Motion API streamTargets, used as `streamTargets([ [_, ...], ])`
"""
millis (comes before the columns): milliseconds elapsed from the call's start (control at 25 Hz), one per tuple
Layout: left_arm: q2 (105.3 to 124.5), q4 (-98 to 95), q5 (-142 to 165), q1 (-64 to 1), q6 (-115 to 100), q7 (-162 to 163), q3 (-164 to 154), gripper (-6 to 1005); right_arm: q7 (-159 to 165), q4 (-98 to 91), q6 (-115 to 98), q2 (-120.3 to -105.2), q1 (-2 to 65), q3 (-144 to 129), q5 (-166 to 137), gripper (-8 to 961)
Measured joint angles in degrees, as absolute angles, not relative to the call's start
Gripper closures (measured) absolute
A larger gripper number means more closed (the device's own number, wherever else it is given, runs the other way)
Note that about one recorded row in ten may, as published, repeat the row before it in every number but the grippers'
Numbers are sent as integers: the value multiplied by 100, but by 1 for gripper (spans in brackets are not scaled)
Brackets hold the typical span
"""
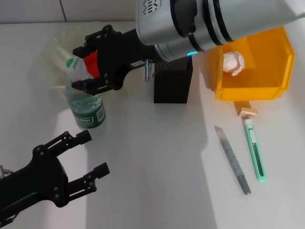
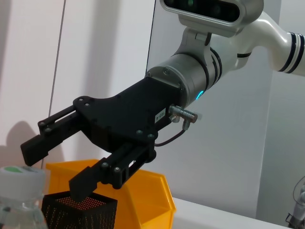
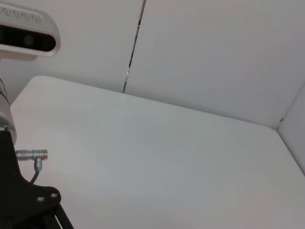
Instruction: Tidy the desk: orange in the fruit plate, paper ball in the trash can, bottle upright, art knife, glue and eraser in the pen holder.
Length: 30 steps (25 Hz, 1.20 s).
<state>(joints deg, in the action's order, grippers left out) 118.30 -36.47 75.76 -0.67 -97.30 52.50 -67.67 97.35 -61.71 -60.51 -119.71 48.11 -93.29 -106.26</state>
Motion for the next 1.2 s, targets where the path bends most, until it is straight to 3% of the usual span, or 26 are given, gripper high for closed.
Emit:
streamTargets([
  [520, 11821, -3676, 7576, -133, -9748, 5280, -6767, 199, 10262, -7676, -6398, -11949, 3912, -8333, -10417, 226],
  [1000, 11833, -3581, 7582, -383, -9748, 5282, -6772, 199, 10330, -8477, -7713, -11930, 2253, -6349, -8993, 172],
  [1200, 11835, -3109, 7949, -1026, -9663, 5340, -6720, 199, 10208, -8355, -8306, -11930, 1519, -5937, -8774, 173],
])
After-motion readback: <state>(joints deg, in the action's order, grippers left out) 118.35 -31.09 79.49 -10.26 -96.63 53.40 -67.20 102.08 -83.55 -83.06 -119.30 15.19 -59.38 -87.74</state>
